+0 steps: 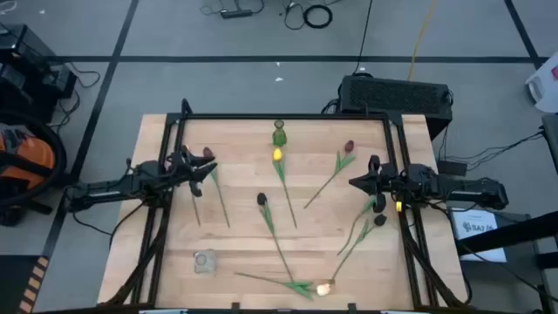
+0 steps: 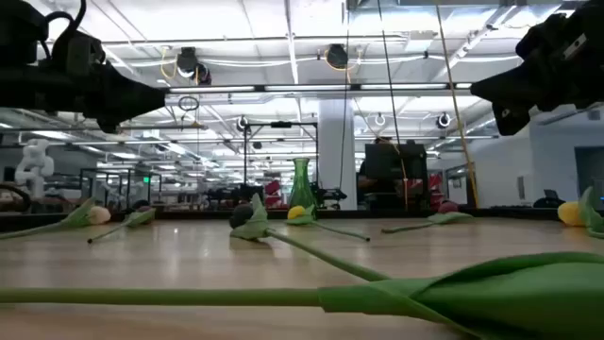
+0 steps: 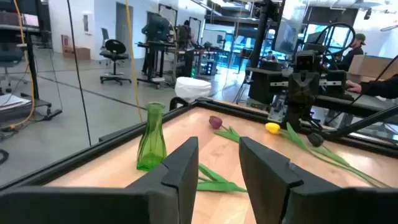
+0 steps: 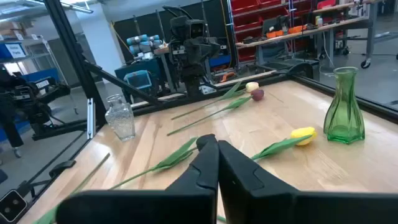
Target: Sort flowers into vase by color
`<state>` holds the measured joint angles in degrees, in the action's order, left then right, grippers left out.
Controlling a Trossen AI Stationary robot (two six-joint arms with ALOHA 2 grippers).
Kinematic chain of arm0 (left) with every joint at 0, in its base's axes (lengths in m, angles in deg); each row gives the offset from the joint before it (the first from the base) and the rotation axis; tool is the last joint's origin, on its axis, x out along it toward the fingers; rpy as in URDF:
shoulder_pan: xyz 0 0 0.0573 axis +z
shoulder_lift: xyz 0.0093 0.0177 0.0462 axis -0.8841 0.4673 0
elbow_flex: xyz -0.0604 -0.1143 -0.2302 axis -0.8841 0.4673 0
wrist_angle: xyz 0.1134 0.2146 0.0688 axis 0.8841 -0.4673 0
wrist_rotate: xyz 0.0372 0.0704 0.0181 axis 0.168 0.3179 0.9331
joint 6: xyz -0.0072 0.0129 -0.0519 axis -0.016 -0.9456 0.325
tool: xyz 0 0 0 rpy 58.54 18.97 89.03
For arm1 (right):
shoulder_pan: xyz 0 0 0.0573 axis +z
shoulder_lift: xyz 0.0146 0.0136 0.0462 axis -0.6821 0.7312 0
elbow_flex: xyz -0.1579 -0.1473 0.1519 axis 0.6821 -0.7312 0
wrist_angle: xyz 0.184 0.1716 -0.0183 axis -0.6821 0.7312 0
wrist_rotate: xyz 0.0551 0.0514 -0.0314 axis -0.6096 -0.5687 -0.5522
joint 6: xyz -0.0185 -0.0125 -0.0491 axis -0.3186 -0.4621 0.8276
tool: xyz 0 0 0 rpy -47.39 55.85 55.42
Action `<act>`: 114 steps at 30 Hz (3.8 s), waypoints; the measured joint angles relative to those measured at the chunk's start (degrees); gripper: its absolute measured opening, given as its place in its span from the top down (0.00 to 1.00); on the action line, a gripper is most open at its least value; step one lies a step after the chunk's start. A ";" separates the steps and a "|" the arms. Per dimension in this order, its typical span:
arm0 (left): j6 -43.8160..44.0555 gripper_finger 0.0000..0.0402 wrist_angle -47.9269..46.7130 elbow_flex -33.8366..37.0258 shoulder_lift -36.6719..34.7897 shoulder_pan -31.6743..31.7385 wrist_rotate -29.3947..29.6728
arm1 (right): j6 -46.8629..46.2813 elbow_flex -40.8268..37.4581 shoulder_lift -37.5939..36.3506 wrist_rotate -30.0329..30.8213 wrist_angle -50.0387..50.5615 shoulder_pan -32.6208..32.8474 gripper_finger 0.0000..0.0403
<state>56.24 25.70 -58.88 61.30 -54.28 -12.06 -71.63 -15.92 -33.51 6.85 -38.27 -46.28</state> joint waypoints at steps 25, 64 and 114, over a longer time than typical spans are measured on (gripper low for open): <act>0.01 0.69 0.00 0.01 0.01 0.01 0.01 | 0.00 0.01 0.00 0.00 0.00 -0.02 1.00; 0.00 0.69 0.00 0.02 0.00 0.02 0.00 | -0.46 -0.09 0.36 1.38 -6.87 0.00 1.00; 0.00 0.69 0.00 0.02 0.01 0.00 0.02 | -12.29 82.83 95.02 22.23 32.24 -2.25 1.00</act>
<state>56.24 25.70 -58.86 61.30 -54.28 -12.04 -83.92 66.91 61.51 29.09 -6.03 -48.53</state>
